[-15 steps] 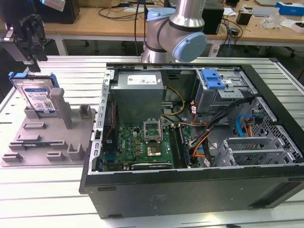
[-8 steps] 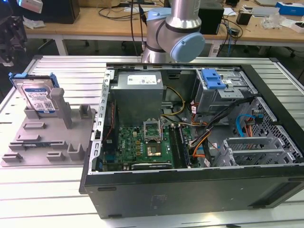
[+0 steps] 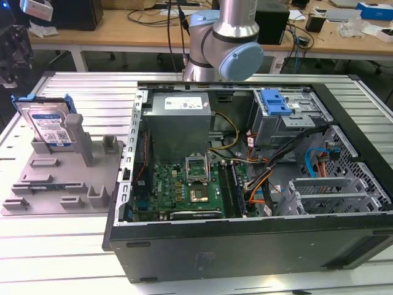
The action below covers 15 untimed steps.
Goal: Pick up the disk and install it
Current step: 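Pick up the disk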
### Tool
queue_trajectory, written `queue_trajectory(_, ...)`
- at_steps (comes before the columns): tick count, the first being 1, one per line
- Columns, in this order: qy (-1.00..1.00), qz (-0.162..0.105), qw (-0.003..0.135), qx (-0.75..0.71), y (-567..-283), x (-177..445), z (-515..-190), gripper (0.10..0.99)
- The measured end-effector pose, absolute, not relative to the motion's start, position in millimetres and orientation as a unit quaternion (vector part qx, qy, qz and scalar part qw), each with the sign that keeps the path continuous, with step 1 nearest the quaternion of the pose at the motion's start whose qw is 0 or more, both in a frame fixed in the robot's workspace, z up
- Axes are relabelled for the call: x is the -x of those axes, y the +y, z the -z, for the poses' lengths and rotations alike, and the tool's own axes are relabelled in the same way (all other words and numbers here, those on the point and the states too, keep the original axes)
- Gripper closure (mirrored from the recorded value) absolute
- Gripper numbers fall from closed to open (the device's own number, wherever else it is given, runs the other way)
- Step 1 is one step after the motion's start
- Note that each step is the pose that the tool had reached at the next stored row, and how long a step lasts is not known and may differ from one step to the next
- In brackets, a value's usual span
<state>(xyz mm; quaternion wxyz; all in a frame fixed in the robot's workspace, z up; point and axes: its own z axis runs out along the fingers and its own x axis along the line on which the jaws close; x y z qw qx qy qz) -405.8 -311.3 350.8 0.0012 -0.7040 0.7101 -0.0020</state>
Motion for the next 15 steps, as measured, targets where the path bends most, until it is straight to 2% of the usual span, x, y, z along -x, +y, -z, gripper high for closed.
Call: queue_trajectory(15,0.706,0.002,0.001,0.708,-310.5,407.6,-346.5,0.541)
